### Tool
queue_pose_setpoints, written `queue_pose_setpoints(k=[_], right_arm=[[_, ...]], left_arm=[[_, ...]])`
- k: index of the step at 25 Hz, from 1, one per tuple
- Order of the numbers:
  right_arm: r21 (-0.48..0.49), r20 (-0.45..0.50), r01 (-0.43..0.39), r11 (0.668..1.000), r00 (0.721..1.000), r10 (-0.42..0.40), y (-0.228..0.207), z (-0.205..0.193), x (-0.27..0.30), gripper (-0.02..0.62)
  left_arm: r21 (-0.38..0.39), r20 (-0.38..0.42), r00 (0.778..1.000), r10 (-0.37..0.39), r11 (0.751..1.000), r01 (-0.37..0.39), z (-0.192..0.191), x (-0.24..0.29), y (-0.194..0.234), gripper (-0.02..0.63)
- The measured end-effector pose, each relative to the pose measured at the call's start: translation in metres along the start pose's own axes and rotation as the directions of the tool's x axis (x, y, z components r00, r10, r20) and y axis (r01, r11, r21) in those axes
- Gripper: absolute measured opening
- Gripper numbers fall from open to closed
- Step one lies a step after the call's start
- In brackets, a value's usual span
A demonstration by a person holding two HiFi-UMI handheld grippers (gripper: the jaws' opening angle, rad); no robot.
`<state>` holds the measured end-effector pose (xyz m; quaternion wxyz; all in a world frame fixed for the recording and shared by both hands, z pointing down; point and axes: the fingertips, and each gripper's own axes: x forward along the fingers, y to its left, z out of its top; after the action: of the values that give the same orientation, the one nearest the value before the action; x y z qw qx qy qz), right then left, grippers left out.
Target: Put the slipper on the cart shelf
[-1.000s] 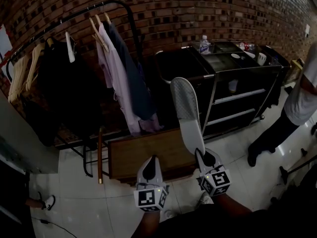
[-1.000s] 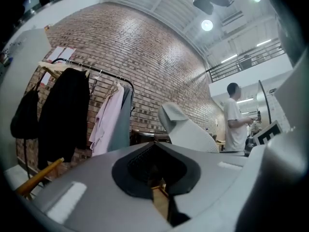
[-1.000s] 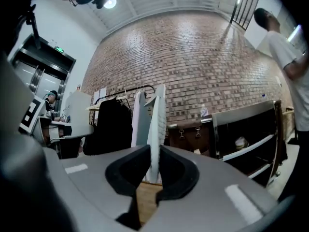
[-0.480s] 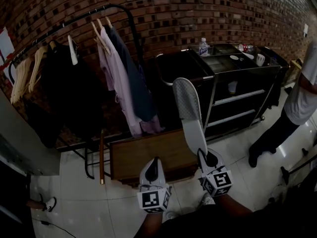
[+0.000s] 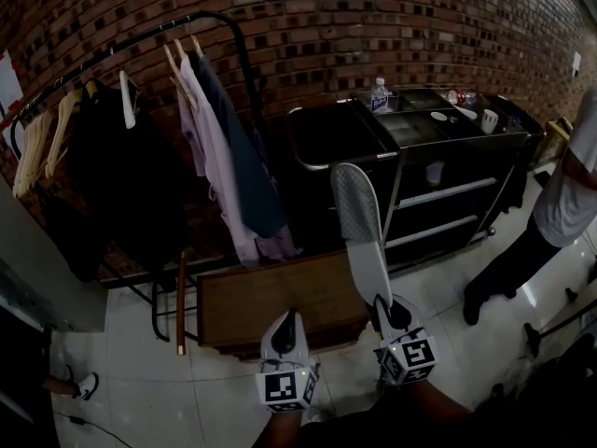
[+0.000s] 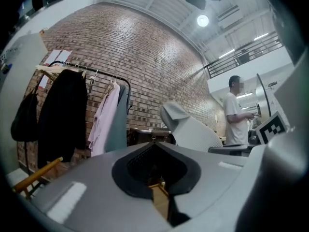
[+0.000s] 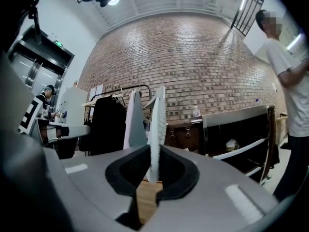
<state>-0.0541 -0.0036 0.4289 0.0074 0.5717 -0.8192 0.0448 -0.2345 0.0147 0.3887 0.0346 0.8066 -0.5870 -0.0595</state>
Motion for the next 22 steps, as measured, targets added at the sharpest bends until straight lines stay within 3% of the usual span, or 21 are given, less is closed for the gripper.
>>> queue_pose_setpoints(k=[2, 12, 22], right_arm=[[-0.014, -0.008, -0.001, 1.000, 1.000, 0.001, -0.016, -0.003, 0.001, 0.041], [0.000, -0.138, 0.057, 0.998, 0.989, -0.056, -0.137, -0.035, 0.000, 0.041], [0.014, -0.251, 0.073, 0.997, 0.966, -0.067, -0.261, -0.068, -0.005, 0.041]], left_arm=[[-0.009, 0.029, 0.999, -0.020, 1.000, 0.020, 0.000, 0.011, -0.013, 0.017], [-0.015, 0.023, 0.991, -0.131, 0.991, 0.131, -0.027, 0.096, -0.112, 0.017], [-0.002, -0.009, 0.993, -0.115, 0.993, 0.115, -0.056, 0.183, -0.184, 0.017]])
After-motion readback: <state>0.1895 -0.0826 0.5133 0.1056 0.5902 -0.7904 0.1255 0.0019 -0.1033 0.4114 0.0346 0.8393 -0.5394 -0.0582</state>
